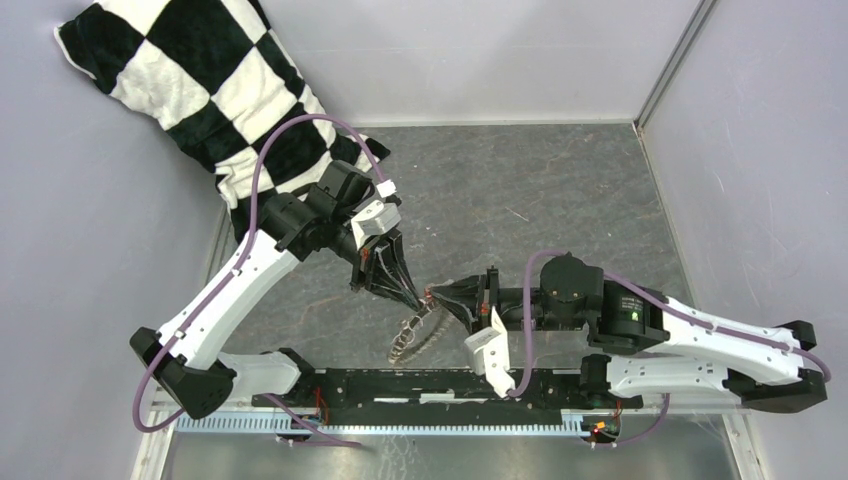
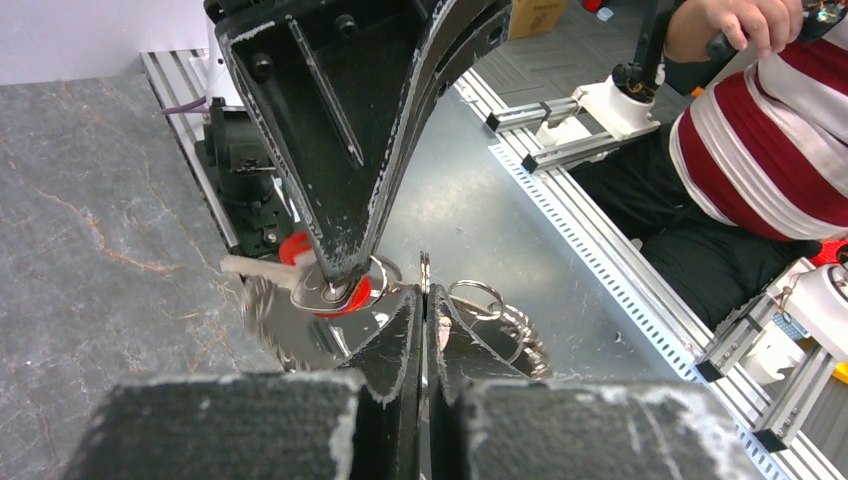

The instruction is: Put the keys on the keyring

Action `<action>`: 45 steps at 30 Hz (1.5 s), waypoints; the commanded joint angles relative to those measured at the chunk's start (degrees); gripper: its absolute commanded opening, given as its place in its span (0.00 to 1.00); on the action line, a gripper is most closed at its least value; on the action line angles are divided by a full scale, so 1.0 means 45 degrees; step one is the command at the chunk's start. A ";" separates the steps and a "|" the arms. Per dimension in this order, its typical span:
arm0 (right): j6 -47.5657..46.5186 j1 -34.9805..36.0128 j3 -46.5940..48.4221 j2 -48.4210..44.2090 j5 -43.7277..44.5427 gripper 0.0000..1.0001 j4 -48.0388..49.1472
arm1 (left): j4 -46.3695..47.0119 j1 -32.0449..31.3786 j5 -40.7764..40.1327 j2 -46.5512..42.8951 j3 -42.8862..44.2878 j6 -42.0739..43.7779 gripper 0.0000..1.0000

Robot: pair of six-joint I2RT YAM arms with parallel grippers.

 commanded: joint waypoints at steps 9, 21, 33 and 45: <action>-0.0356 0.0144 -0.0248 -0.0508 -0.0869 0.01 -0.0131 | 0.0799 -0.0056 0.1676 -0.0286 -0.0170 -0.0715 0.02; -0.0458 0.0493 -0.0248 -0.0328 -0.0596 0.01 -0.0068 | 0.0873 -0.0037 0.1620 -0.0202 -0.0052 -0.0830 0.02; -0.0441 0.0576 -0.0223 -0.0345 -0.0243 0.01 0.0238 | 0.1299 -0.0039 0.1421 -0.0334 -0.0232 -0.1358 0.02; -0.0408 0.0570 -0.0960 -0.0669 0.1543 0.01 0.1150 | 0.1412 -0.0037 0.1465 -0.0373 -0.0295 -0.1417 0.02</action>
